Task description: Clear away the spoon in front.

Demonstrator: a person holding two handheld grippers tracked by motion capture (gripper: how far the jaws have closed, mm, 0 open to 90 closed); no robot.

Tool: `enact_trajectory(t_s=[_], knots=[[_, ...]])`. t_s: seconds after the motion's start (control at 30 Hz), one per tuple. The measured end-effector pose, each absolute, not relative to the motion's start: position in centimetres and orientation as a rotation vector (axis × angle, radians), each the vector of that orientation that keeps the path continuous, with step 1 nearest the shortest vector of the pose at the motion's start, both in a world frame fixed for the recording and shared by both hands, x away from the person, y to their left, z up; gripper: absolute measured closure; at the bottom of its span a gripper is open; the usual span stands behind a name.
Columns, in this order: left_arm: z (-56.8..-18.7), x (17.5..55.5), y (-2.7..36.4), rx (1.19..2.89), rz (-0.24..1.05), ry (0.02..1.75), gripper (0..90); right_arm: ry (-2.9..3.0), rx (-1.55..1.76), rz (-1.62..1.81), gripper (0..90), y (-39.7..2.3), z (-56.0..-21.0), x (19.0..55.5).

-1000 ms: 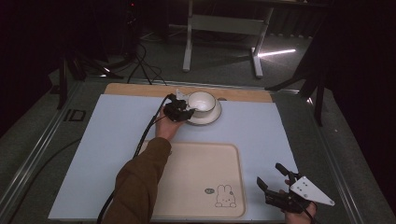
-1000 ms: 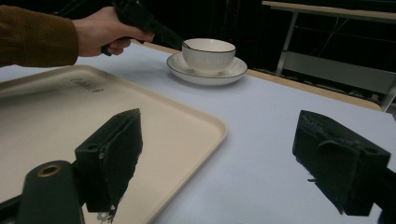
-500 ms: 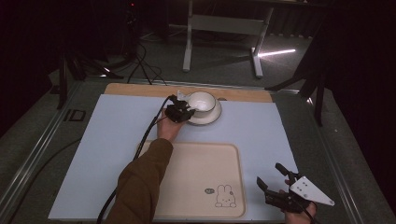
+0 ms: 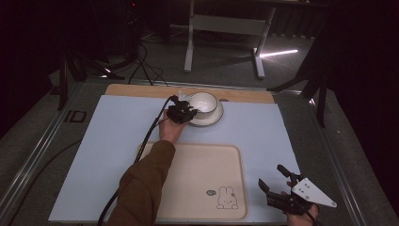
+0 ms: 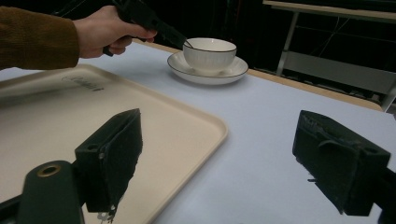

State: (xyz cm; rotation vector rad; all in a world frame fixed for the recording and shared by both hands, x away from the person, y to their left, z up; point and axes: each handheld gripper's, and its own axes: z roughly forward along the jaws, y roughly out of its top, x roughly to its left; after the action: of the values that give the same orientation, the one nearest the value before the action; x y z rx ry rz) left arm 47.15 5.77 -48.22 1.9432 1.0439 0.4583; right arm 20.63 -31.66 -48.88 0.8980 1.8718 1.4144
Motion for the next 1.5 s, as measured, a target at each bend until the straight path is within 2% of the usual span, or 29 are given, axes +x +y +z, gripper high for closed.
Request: enact_trajectory(t_s=[0.57, 1.5], knots=[[-46.9, 46.5, 6.2, 1.902, 0.456, 1.046, 73.9, 1.867, 0.899, 1.417, 15.5, -31.7, -48.9, 20.6], [-42.5, 44.3, 8.4, 1.828, 0.498, 1.030, 73.9, 1.863, 0.903, 1.412, 15.5, -31.7, -48.9, 20.7]])
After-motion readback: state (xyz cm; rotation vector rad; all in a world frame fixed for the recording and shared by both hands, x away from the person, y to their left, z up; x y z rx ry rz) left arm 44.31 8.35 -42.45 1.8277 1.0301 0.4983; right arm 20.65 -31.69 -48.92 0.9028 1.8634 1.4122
